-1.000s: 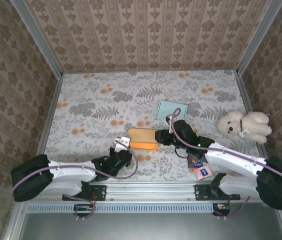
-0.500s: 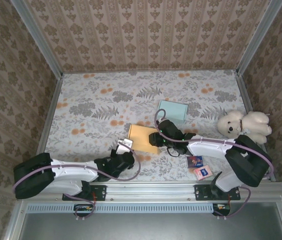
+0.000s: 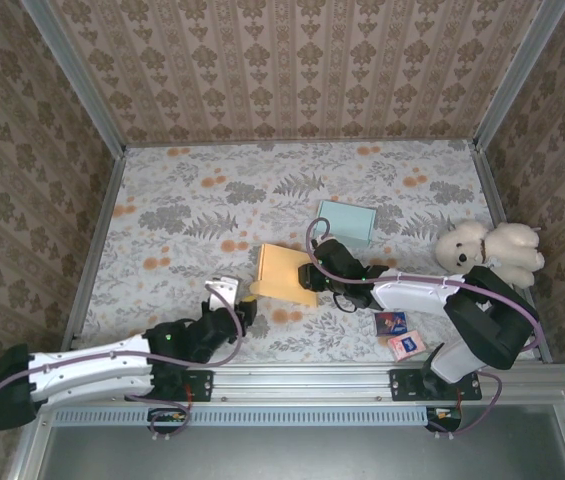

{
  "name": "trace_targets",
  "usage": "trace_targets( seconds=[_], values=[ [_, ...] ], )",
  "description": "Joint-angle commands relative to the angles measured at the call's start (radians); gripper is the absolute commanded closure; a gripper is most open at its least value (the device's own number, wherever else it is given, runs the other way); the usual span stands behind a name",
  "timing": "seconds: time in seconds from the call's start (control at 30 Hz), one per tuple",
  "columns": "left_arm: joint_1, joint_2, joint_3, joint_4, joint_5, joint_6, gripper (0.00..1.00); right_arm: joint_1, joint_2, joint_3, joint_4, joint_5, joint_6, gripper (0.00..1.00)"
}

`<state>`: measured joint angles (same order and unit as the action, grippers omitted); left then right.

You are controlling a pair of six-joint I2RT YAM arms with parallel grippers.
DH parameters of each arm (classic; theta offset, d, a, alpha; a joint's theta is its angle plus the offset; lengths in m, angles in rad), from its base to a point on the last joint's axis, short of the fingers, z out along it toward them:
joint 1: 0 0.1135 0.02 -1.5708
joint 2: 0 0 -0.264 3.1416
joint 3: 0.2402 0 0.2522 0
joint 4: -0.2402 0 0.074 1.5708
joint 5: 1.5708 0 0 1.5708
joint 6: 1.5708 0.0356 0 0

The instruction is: Fold the paper box

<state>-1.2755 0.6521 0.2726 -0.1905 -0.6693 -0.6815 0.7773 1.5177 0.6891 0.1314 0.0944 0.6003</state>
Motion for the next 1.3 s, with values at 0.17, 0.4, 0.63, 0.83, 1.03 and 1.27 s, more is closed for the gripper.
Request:
trace_targets(
  seconds=[0.17, 0.4, 0.63, 0.83, 1.03, 1.27],
  values=[
    [0.043, -0.121, 0.006, -0.134, 0.043, -0.074, 0.46, 0.004, -0.045, -0.028, -0.034, 0.035, -0.034, 0.59],
    [0.183, 0.007, 0.053, 0.022, 0.132, -0.038, 0.37, 0.009, -0.067, -0.042, -0.009, -0.004, -0.032, 0.59],
    [0.359, 0.223, 0.084, 0.231, 0.322, -0.081, 0.27, 0.017, -0.120, -0.076, -0.007, 0.001, -0.048, 0.59],
    [0.361, 0.424, 0.162, 0.303, 0.346, -0.055, 0.28, 0.019, -0.152, -0.085, -0.032, 0.040, -0.088, 0.59],
    [0.352, 0.551, 0.168, 0.335, 0.324, -0.038, 0.31, 0.020, -0.113, -0.101, -0.023, 0.053, -0.106, 0.59],
    [0.349, 0.638, 0.133, 0.359, 0.315, -0.063, 0.32, 0.022, -0.101, -0.171, 0.050, 0.110, -0.067, 0.47]
  ],
)
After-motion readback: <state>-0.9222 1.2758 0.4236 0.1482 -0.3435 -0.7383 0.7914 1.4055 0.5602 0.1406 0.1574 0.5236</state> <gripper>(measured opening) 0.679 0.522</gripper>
